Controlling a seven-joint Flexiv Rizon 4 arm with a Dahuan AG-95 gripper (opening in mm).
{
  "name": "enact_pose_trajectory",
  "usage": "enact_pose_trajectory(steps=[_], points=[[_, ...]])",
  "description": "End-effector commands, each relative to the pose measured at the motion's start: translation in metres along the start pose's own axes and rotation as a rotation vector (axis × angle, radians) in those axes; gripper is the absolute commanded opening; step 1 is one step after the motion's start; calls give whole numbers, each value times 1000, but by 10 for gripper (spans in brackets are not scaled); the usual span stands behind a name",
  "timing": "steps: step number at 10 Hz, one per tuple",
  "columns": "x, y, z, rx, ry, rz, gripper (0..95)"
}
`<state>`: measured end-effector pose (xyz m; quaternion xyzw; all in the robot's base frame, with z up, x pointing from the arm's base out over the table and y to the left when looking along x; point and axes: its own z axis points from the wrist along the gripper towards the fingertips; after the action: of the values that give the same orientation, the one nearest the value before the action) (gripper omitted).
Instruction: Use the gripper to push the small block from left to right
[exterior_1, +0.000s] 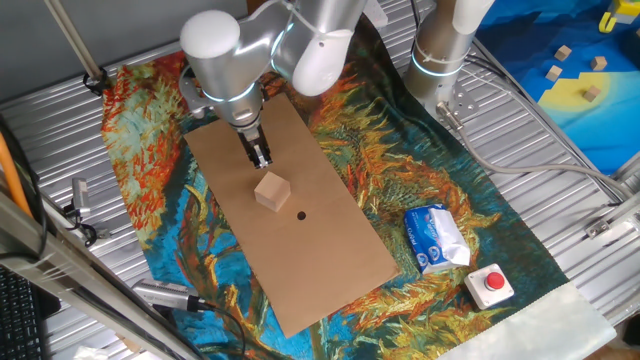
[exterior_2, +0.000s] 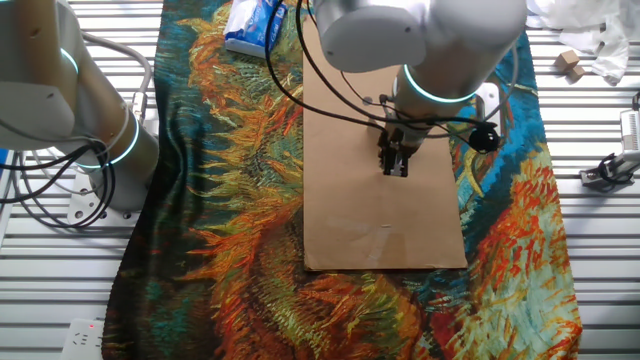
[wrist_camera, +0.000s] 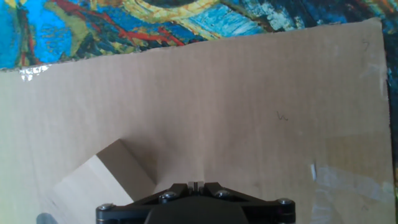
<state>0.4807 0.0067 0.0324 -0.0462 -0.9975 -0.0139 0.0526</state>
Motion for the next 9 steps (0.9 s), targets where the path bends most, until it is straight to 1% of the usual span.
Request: enact_pose_trajectory(steps=[1, 3, 5, 6, 8, 9], points=[[1, 0, -1, 1, -2, -3, 0], [1, 0, -1, 4, -5, -2, 0], [1, 0, -1, 20, -22, 22, 0], [1, 0, -1, 21, -28, 32, 0], [1, 0, -1, 13, -54, 49, 0], [1, 0, -1, 4, -55, 46, 0]])
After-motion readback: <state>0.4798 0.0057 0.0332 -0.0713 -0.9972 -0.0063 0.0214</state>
